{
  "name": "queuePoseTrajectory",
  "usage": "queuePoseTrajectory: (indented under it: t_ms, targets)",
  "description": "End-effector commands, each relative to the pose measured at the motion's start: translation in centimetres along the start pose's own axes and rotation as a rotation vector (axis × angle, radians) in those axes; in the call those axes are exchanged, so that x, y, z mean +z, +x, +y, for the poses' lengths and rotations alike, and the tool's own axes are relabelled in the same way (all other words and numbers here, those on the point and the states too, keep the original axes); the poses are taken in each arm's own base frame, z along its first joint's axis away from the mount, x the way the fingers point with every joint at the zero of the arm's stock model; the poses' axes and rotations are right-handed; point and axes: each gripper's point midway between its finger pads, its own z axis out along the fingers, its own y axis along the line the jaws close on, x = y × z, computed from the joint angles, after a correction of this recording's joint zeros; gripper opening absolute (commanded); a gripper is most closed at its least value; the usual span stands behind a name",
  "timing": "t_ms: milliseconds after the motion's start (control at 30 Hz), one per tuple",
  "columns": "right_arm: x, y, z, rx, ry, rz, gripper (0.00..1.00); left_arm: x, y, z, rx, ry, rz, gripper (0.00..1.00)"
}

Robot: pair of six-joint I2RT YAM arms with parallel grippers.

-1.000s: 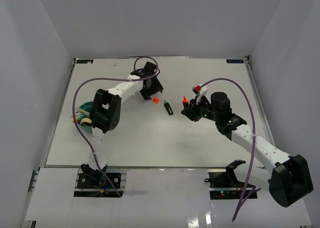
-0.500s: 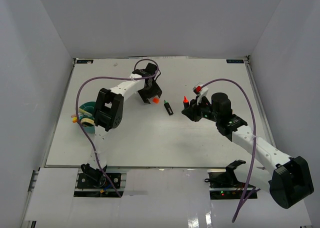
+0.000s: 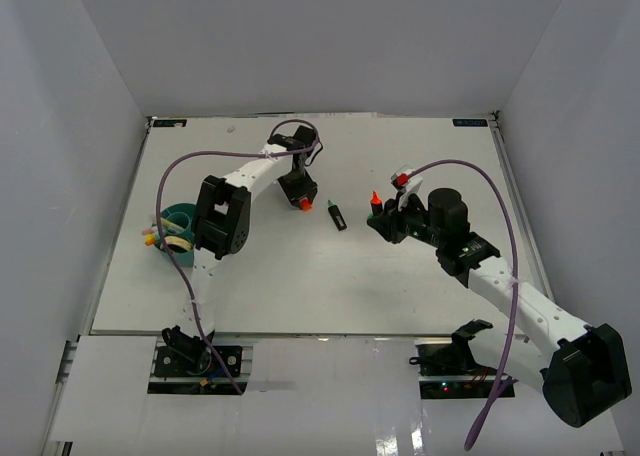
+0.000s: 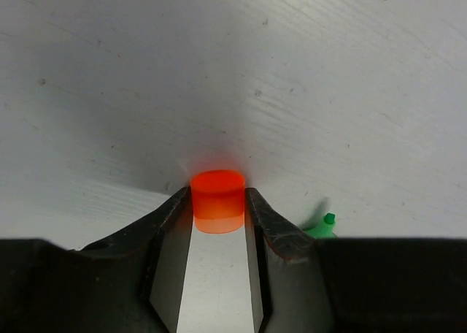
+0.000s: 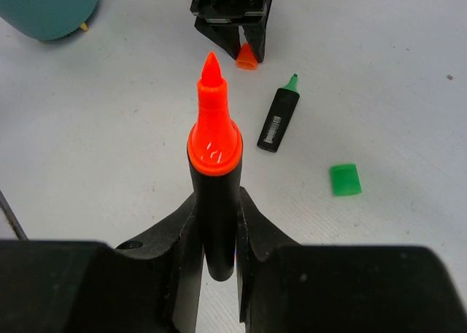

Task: Sort the stationery into containers
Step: Close the pen cap on the pen.

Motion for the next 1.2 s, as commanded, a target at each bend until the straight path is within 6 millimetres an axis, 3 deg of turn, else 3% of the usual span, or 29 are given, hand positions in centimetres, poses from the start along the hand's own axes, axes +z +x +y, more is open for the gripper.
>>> queuePoseTrajectory:
  t_ms: [0,133,300,500,700,733,833,867,933,967,1033,1100,1133,1167]
  targets:
    - [-0.2,-1.4,-0.1,-0.029,0.008,-0.061,0.08,-1.0,0.7,1.6,0.029,-0.047,-0.001,0.44]
    - [-0.3,-1.5,0.0,-0.027,0.003,-0.063,0.08,-1.0,1.5,3.3,0.056,-0.072,0.002,0.40]
    - [-0.1,-1.3,0.1,-0.022,-0.006,-0.060,0.08,-1.0,2.0,3.7,0.076,-0.062,0.013,0.40]
    - [0.2,-1.1,1.9,-0.017,-0.115,-0.053,0.08,-2.3,1.0,3.1,0.081,-0.005,-0.049,0.16]
    - [1.0,-1.6,3.1,0.000,-0.164,-0.020,0.08,-6.9,-1.2,1.2,0.091,0.162,-0.198,0.03]
    - [1.1,-2.1,3.5,-0.005,-0.173,-0.022,0.08,-8.5,-1.7,0.8,0.090,0.201,-0.232,0.00]
    - [2.0,-2.3,4.2,0.007,-0.171,-0.003,0.08,-10.2,-2.5,0.4,0.122,0.250,-0.298,0.00]
    - [2.5,-2.0,4.1,0.019,-0.160,0.012,0.08,-11.7,-3.0,-0.2,0.128,0.294,-0.337,0.00]
    - [3.1,-1.9,5.5,0.037,-0.191,0.020,0.08,-12.6,-3.2,-0.1,0.157,0.320,-0.366,0.00]
    - [3.8,-2.1,5.5,0.042,-0.179,0.017,0.08,-14.3,-3.7,-0.7,0.159,0.369,-0.408,0.00]
    - [4.6,-1.9,7.0,0.054,-0.197,0.031,0.08,-15.3,-3.8,-0.6,0.176,0.395,-0.442,0.00]
    - [5.7,-1.8,7.6,0.071,-0.188,0.036,0.08,-18.0,-4.7,-0.9,0.197,0.460,-0.524,0.00]
    - [6.0,-1.9,7.9,0.101,-0.194,0.030,0.08,-17.8,-4.4,-0.5,0.208,0.464,-0.537,0.00]
    - [6.6,-2.2,8.1,0.111,-0.197,0.003,0.08,-19.0,-4.9,-1.0,0.221,0.508,-0.589,0.00]
